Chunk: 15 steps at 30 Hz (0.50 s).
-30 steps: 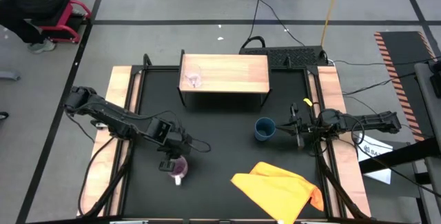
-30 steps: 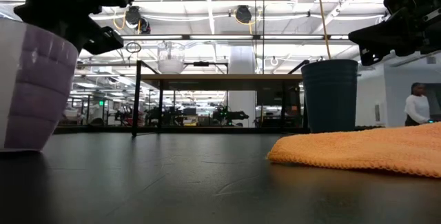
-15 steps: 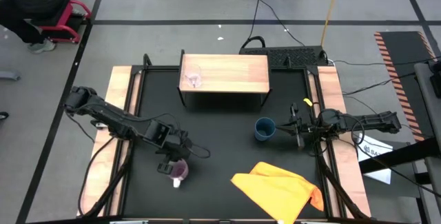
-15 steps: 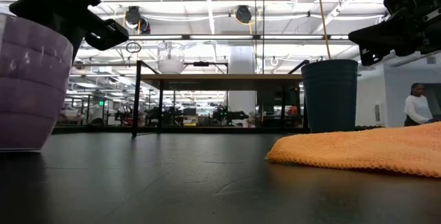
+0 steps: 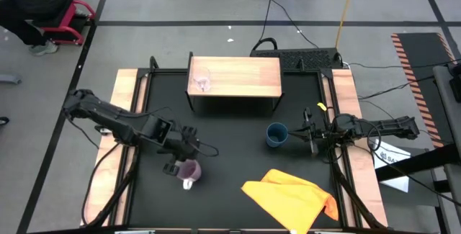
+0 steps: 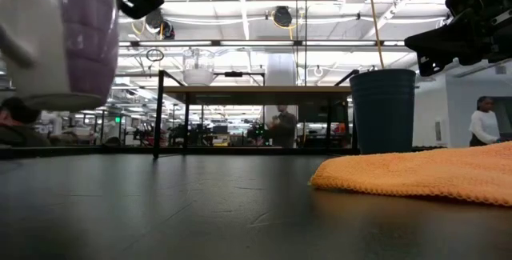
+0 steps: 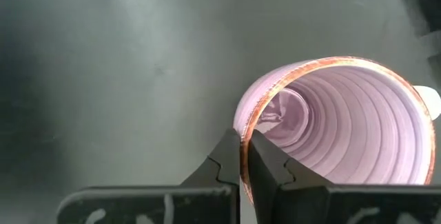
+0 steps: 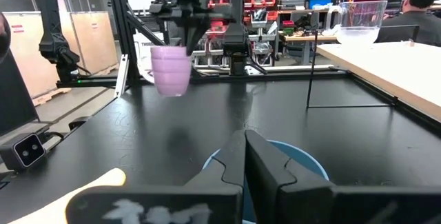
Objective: Stack small to large cups/mugs on shelf
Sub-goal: Put the violet patterned mug on the shelf
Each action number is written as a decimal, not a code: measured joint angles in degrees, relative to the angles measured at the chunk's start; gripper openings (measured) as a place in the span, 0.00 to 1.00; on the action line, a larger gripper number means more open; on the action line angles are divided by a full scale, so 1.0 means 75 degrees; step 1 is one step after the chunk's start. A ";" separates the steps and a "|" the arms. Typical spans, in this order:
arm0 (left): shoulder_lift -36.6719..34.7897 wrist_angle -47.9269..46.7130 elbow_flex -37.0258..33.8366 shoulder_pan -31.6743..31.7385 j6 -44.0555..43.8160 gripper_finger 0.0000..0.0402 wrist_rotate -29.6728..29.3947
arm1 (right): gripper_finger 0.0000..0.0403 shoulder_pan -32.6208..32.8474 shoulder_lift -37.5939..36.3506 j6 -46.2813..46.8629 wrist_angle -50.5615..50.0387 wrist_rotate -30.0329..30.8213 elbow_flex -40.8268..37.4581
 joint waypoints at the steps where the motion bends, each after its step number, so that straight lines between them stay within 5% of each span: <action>1: 0.0002 -0.0204 0.0117 0.0045 0.0096 0.02 -0.0092 | 0.00 -0.0001 0.0000 -0.0003 0.0000 0.0002 -0.0002; 15: 0.0008 -0.0449 0.0428 0.0519 0.0571 0.02 0.0055 | 0.00 0.0002 0.0003 0.0000 -0.0003 0.0000 -0.0002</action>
